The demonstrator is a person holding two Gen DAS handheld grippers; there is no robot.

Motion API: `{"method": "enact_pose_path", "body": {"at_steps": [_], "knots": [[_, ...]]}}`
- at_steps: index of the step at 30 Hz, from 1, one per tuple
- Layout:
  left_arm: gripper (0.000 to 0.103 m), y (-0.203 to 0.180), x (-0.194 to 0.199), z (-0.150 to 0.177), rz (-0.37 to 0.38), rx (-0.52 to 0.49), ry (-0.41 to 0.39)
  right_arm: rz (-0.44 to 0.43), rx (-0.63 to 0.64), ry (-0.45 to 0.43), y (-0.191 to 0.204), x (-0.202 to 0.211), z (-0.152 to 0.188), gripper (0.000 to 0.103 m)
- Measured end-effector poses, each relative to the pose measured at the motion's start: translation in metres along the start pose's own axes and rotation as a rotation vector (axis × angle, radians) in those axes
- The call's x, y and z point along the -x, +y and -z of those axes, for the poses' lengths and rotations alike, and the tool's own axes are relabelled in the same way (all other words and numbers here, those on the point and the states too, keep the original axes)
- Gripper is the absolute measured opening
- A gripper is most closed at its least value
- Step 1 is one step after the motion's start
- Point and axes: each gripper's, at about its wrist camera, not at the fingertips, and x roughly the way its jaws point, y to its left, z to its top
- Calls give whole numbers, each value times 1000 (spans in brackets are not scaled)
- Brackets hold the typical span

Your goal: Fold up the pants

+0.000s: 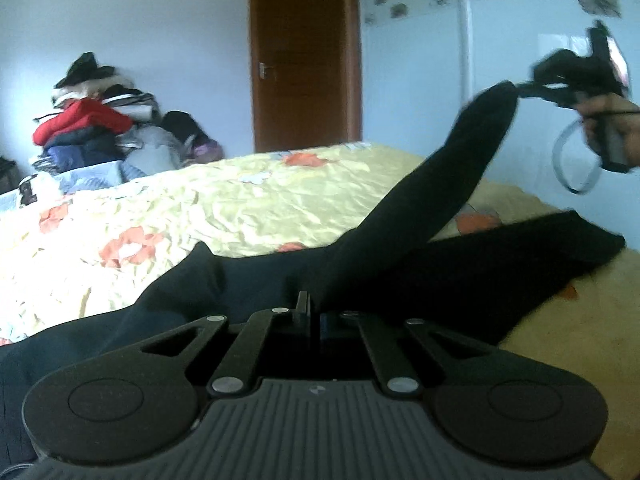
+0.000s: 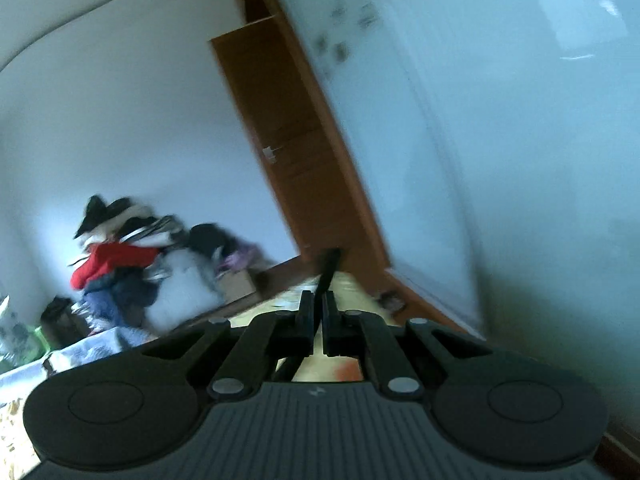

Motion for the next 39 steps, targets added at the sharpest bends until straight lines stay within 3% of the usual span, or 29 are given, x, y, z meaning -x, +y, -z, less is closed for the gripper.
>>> {"method": "enact_pose_path", "body": {"at_steps": [4, 8, 12, 13, 14, 16, 20, 25, 26, 27, 28, 32, 36, 39], "knots": [[5, -7, -4, 10, 21, -49, 48, 118, -47, 64, -56, 49, 31, 4], [5, -8, 1, 12, 25, -64, 37, 183, -132, 98, -94, 89, 57, 4], [5, -7, -9, 14, 16, -48, 75, 86, -244, 183, -108, 84, 73, 11], [5, -8, -11, 15, 9, -52, 82, 48, -292, 205, -110, 76, 76, 27], [5, -10, -10, 17, 3, -59, 86, 9, -324, 230, -109, 65, 79, 58], [7, -14, -12, 19, -11, -81, 94, -13, -321, 251, -105, 43, 82, 85], [18, -16, -13, 21, -33, -102, 96, 73, -322, 302, -102, 4, 88, 85], [18, -17, -19, 22, -43, -105, 114, 17, -382, 284, -104, -23, 99, 84], [17, -18, -20, 23, -45, -104, 116, 15, -377, 291, -102, -27, 98, 75], [13, -18, -21, 23, -46, -101, 117, 2, -379, 298, -101, -30, 97, 56], [10, -17, -21, 23, -47, -95, 118, 4, -402, 301, -102, -36, 96, 3], [9, -11, -20, 19, -46, -49, 104, 5, -431, 214, -104, -23, 92, 4], [9, -1, -7, 11, -23, -9, 56, -25, -352, 80, -91, 29, 67, 4], [9, 4, -1, 9, 26, 2, 57, 11, -275, 68, -93, 72, 64, 4]]}}
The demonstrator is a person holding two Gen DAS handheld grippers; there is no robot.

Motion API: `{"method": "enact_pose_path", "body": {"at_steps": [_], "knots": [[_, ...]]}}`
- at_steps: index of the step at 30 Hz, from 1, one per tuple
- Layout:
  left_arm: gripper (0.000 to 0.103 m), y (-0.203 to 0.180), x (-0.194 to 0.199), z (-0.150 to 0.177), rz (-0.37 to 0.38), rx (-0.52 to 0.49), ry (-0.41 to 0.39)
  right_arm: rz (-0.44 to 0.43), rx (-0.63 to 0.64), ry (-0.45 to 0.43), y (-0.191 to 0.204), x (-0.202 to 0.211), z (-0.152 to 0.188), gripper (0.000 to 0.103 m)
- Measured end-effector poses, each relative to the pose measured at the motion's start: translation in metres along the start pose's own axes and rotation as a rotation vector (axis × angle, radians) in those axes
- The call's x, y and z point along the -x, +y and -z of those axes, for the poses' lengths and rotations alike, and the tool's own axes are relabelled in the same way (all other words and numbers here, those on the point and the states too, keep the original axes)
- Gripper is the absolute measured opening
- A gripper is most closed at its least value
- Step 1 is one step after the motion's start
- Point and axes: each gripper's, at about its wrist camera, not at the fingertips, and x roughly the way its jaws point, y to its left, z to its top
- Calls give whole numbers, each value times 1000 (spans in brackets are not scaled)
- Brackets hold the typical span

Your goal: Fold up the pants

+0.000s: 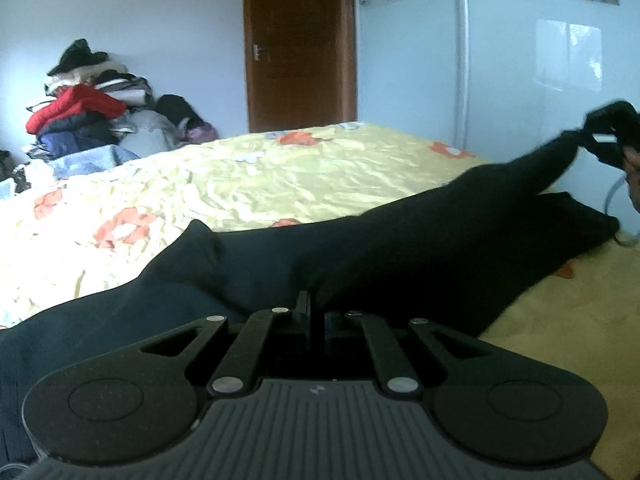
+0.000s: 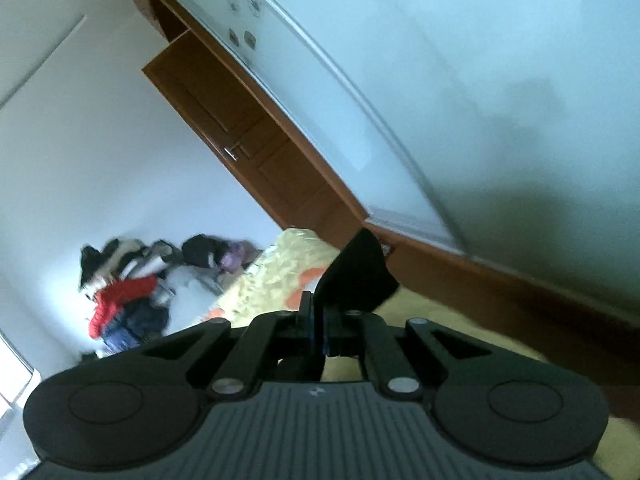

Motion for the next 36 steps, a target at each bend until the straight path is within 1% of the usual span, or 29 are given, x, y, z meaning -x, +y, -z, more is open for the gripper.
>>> {"method": "enact_pose_path", "body": {"at_steps": [2, 4, 6, 7, 8, 9, 10, 11, 12, 13, 14, 15, 16, 18, 19, 20, 21, 22, 24, 25, 26, 27, 28, 30, 32, 33, 34, 36], "knots": [[9, -2, -1, 3, 26, -23, 26, 59, 50, 30, -8, 18, 6, 4], [9, -6, -3, 10, 24, -67, 49, 115, 63, 71, -20, 28, 16, 4], [9, -11, -6, 16, 11, -107, 72, 164, 64, 149, -29, 27, 28, 7], [10, -11, -8, 18, 9, -115, 84, 201, 69, 172, -31, 27, 32, 9], [10, -11, -8, 19, 9, -117, 88, 231, 69, 178, -32, 30, 35, 14], [17, -11, -5, 18, 13, -117, 90, 248, 63, 164, -31, 36, 36, 18], [20, -9, -3, 18, 23, -115, 90, 270, 59, 137, -30, 41, 37, 30], [20, -8, 1, 17, 40, -114, 90, 308, 60, 93, -29, 51, 36, 38], [20, -7, 3, 16, 53, -114, 89, 338, 61, 38, -26, 63, 36, 57], [21, -6, 7, 16, 69, -116, 86, 339, 53, -7, -24, 76, 36, 68], [23, -6, 10, 16, 86, -119, 86, 320, 36, -19, -23, 84, 36, 70], [27, -7, 13, 16, 99, -122, 85, 286, 6, -13, -24, 90, 38, 70], [29, -8, 16, 16, 110, -124, 79, 247, -39, 5, -26, 96, 39, 70], [33, -11, 21, 15, 125, -123, 59, 191, -130, 69, -35, 98, 46, 70], [37, -13, 24, 14, 131, -122, 48, 170, -195, 102, -41, 98, 52, 70], [39, -14, 26, 13, 132, -122, 35, 154, -245, 118, -43, 88, 58, 70], [44, -16, 29, 13, 128, -124, 22, 136, -290, 128, -47, 87, 64, 70], [48, -17, 31, 13, 118, -130, 10, 142, -282, 124, -45, 84, 68, 70], [51, -20, 35, 12, 80, -146, -20, 176, -153, 100, -28, 79, 68, 70], [53, -20, 35, 12, 62, -150, -30, 170, -99, 80, -21, 78, 67, 70], [55, -20, 35, 11, 41, -147, -40, 141, -80, 66, -17, 78, 67, 70], [57, -19, 35, 10, 23, -136, -45, 102, -84, 73, -15, 76, 65, 69], [59, -17, 33, 8, 8, -120, -44, 85, -110, 96, -14, 71, 63, 68], [60, -10, 31, 5, -6, -74, -35, 122, -181, 100, -21, 69, 65, 68], [63, -4, 29, 2, -21, -32, -32, 174, -275, 76, -35, 71, 68, 70], [66, -2, 27, 1, -27, -21, -28, 184, -332, 73, -44, 72, 72, 68], [66, 0, 25, 0, -35, -16, -20, 162, -374, 64, -52, 73, 77, 68], [66, 0, 21, 2, -43, -17, -3, 149, -354, 68, -51, 71, 77, 68]]}}
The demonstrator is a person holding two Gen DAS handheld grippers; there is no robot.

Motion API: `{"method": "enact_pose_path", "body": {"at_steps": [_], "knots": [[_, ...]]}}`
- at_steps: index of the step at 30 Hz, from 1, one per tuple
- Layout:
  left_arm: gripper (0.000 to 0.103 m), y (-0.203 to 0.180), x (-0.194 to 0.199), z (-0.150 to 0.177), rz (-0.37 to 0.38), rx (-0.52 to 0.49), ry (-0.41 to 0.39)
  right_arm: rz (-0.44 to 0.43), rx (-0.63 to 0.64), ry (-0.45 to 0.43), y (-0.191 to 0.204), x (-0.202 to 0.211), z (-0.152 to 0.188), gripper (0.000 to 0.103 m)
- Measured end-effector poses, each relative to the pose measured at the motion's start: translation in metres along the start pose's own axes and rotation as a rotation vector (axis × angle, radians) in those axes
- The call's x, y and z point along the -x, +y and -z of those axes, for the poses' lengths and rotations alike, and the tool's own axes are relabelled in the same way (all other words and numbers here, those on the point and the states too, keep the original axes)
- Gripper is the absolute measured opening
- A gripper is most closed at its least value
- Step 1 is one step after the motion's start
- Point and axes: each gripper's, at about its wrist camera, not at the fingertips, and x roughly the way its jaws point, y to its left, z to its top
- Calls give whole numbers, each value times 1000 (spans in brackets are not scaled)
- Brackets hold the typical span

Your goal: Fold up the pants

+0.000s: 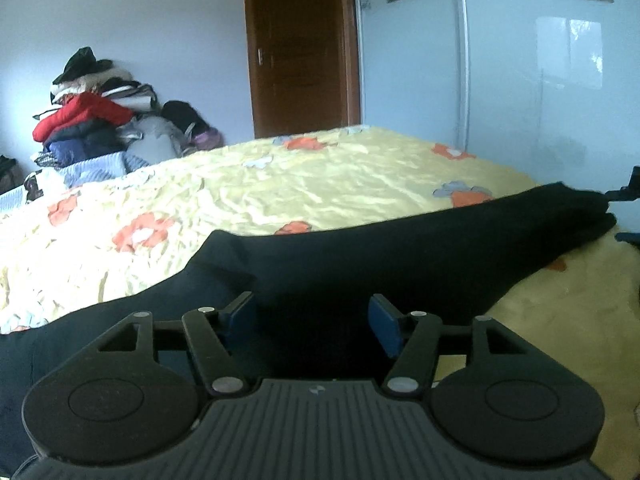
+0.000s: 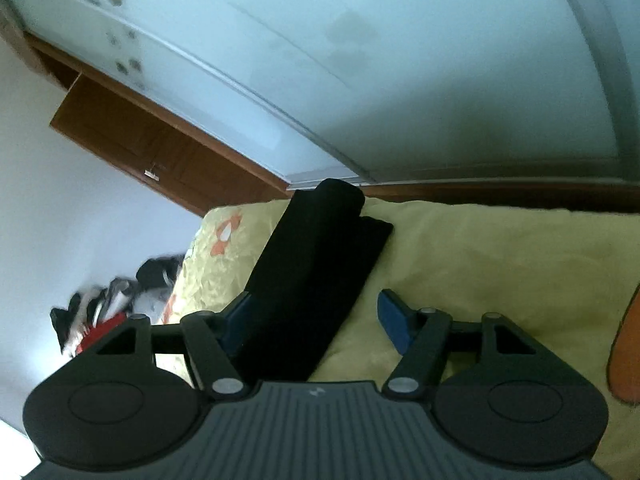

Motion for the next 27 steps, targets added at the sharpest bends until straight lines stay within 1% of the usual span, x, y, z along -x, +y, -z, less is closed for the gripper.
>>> {"method": "enact_pose_path", "body": {"at_steps": [3, 5, 7, 8, 9, 10, 11, 12, 14, 17, 18, 19, 20, 21, 23, 24, 25, 26, 27], "knots": [[67, -4, -11, 3, 12, -3, 52, -30, 14, 4, 3, -9, -3, 71], [67, -8, -16, 8, 24, -12, 86, -38, 38, -13, 9, -21, -7, 71], [67, -11, -16, 14, 17, -34, 92, -58, 51, -22, 12, -30, -11, 71], [67, -11, -14, 15, 12, -43, 88, -75, 66, -17, 13, -33, -12, 68], [67, -10, -12, 15, 8, -46, 83, -95, 85, -6, 15, -40, -14, 58], [69, -8, -10, 15, 4, -43, 77, -105, 91, 12, 12, -43, -15, 24], [70, -6, -8, 14, -2, -35, 72, -106, 88, 29, 11, -48, -16, 10], [72, -2, -7, 14, -9, -23, 69, -117, 77, 31, 10, -50, -18, 10], [73, 5, -6, 12, -23, 9, 69, -177, 63, 24, 14, -48, -25, 8], [73, 15, -3, 8, -18, 52, 75, -271, 115, -51, 39, -20, -38, 7], [73, 16, -2, 7, -16, 60, 72, -293, 146, -82, 47, -8, -42, 7], [73, 18, 0, 6, -16, 64, 69, -295, 179, -110, 52, 4, -45, 7], [73, 18, 0, 5, -14, 65, 66, -274, 206, -121, 54, 11, -46, 7], [74, 18, 0, 5, -8, 63, 67, -244, 225, -112, 52, 12, -46, 7], [75, 18, -2, 6, 13, 55, 86, -120, 272, -68, 42, 5, -44, 8], [75, 17, -2, 7, 22, 48, 99, -42, 270, -19, 35, -3, -42, 8], [75, 17, -1, 8, 28, 39, 106, 21, 251, -6, 30, -5, -40, 9], [75, 18, 2, 9, 32, 31, 102, 85, 243, -19, 29, -4, -38, 10], [75, 19, 7, 10, 38, 25, 96, 117, 252, -60, 32, 1, -35, 11]]}}
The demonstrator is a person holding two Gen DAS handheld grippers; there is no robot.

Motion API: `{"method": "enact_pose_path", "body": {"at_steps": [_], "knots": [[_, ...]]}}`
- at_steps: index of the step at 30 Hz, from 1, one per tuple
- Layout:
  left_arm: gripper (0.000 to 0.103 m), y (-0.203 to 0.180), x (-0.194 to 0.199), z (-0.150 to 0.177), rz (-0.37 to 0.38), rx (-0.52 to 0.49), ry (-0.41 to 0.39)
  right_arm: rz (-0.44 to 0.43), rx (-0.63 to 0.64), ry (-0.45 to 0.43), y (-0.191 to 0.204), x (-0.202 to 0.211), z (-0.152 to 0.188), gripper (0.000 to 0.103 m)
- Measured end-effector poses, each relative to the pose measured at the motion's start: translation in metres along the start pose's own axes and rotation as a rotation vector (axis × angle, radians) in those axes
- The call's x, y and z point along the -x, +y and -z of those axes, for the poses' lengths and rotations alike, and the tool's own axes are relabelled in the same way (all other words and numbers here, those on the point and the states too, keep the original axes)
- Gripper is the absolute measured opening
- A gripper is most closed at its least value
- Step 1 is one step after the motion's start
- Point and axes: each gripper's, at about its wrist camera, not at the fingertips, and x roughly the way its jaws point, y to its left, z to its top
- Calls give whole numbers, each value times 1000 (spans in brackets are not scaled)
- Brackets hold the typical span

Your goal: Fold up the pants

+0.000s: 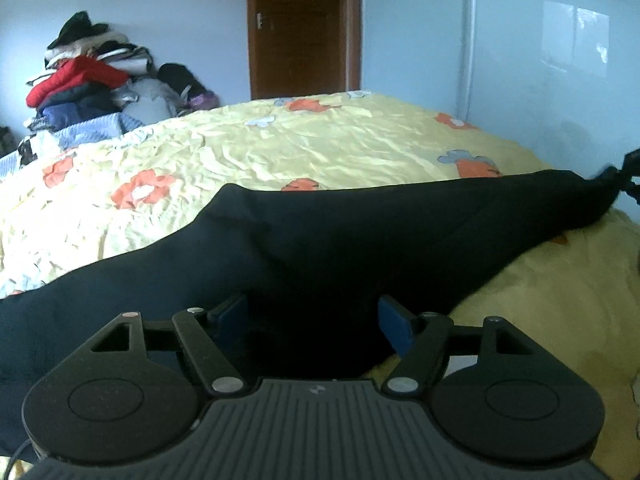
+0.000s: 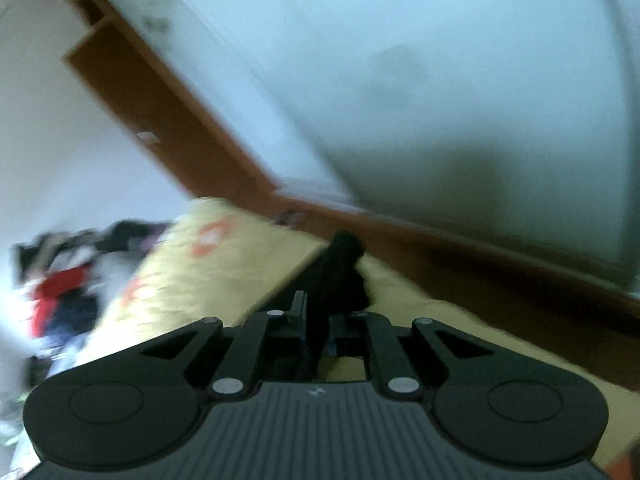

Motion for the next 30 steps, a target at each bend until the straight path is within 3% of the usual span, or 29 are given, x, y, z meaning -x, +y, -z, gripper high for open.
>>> {"method": "enact_pose_path", "body": {"at_steps": [2, 4, 6, 7, 8, 10, 12, 14, 18, 20, 21, 22, 24, 25, 26, 30], "knots": [[75, 5, 9, 4, 5, -6, -4, 58, 20, -136, 16, 17, 5, 21], [75, 13, 16, 6, -18, 5, -5, 101, 131, -323, 54, 37, 17, 28], [77, 22, 20, 5, -53, 37, -11, 3, 304, -433, 102, 51, 32, 59], [79, 28, 21, 4, -69, 66, -18, -83, 378, -447, 123, 53, 41, 87], [80, 33, 20, 2, -81, 95, -20, -208, 481, -416, 150, 51, 50, 98], [81, 39, 14, -1, -97, 145, -11, -451, 709, -252, 207, 42, 78, 96], [81, 40, 9, -2, -91, 152, 7, -603, 882, -30, 262, 24, 113, 96], [81, 37, 3, 0, -108, 129, 30, -728, 959, 133, 305, 2, 152, 95], [84, 30, 0, 10, -159, 53, 59, -808, 1087, 428, 368, -54, 212, 95], [85, 27, 0, 15, -168, 27, 53, -855, 1070, 642, 377, -86, 235, 96], [87, 26, 1, 16, -174, 17, 48, -847, 1048, 699, 379, -98, 244, 96], [89, 25, 1, 18, -182, 9, 42, -838, 1035, 758, 370, -112, 246, 95], [90, 24, 0, 19, -192, -6, 36, -835, 1015, 801, 372, -130, 250, 71], [90, 25, 1, 19, -197, -11, 30, -855, 1008, 799, 371, -132, 247, 24], [90, 25, 2, 18, -201, -13, 23, -857, 981, 819, 371, -137, 246, 8], [91, 32, 1, 14, -214, 23, -1, -848, 1053, 734, 378, -135, 247, 6]]}}
